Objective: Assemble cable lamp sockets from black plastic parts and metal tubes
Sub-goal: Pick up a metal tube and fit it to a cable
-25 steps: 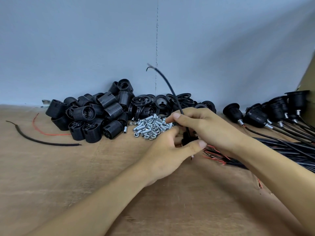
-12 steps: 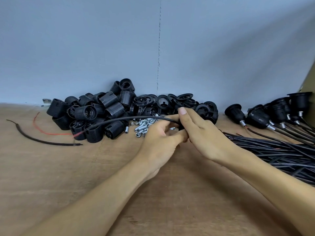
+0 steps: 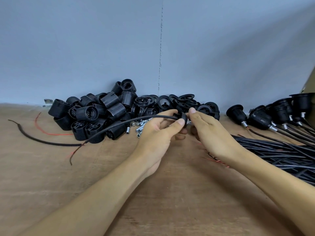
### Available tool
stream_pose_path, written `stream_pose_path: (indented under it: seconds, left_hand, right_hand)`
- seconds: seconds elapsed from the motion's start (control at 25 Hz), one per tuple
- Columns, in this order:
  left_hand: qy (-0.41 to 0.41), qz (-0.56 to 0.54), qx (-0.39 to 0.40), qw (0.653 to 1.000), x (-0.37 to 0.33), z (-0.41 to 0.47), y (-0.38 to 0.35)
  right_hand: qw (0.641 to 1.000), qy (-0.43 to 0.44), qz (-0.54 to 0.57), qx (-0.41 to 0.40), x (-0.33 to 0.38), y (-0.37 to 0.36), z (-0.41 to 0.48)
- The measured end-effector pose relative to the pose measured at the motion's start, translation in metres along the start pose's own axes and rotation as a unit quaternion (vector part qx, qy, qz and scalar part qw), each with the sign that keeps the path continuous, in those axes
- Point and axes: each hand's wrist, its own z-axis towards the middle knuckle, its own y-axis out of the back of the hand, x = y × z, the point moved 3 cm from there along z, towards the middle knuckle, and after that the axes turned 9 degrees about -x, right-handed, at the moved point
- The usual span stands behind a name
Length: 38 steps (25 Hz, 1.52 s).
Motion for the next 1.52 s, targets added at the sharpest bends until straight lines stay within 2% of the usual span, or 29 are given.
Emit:
stream_pose_path:
  seconds: [0.12,0.24,0.4,0.44,0.52,0.6,0.68,0.76,0.92,1.0,1.2,1.36,1.52]
  left_hand:
    - [0.028,-0.053,-0.022,0.998,-0.002,0.001,0.005]
    - [0.06,-0.099,-0.03,0.993,0.002,0.0,0.006]
    - [0.077,-0.13,-0.04,0.988,0.002,0.002,0.007]
    - [0.077,-0.132,-0.048,0.987,0.0,0.003,0.008]
    - [0.068,-0.119,-0.082,0.987,-0.001,0.003,0.013]
    - [0.051,-0.089,-0.128,0.986,-0.002,0.005,0.021]
    - [0.05,-0.084,-0.16,0.982,-0.001,0.007,0.027]
    - [0.065,-0.095,-0.153,0.982,0.001,0.005,0.026]
    - [0.087,-0.098,-0.12,0.984,0.005,0.001,0.018]
    - [0.09,-0.096,-0.117,0.984,0.007,-0.001,0.015]
    - [0.111,-0.113,-0.078,0.984,0.013,-0.006,0.007]
    - [0.088,-0.066,-0.114,0.987,0.008,-0.003,0.015]
    - [0.055,0.021,-0.143,0.988,0.003,-0.005,0.025]
  right_hand:
    - [1.0,-0.022,0.019,-0.003,-0.011,0.001,0.007]
    - [0.995,-0.042,0.088,-0.01,-0.012,0.0,0.007]
    - [0.982,-0.076,0.164,-0.055,-0.013,0.006,0.011]
    - [0.985,-0.076,0.134,-0.08,-0.014,0.01,0.013]
    - [0.989,-0.044,-0.015,-0.14,-0.018,0.023,0.015]
    - [0.973,-0.015,-0.144,-0.178,-0.02,0.034,0.016]
    - [0.957,-0.018,-0.216,-0.195,-0.022,0.044,0.019]
    - [0.928,0.005,-0.307,-0.21,-0.022,0.05,0.023]
    - [0.843,0.109,-0.471,-0.235,-0.008,0.042,0.017]
    - [0.833,0.137,-0.492,-0.211,-0.003,0.027,0.01]
    - [0.868,0.23,-0.414,-0.148,0.002,-0.004,-0.009]
    - [0.861,0.221,-0.427,-0.167,-0.002,0.0,-0.003]
    - [0.828,0.117,-0.53,-0.141,-0.019,0.027,0.013]
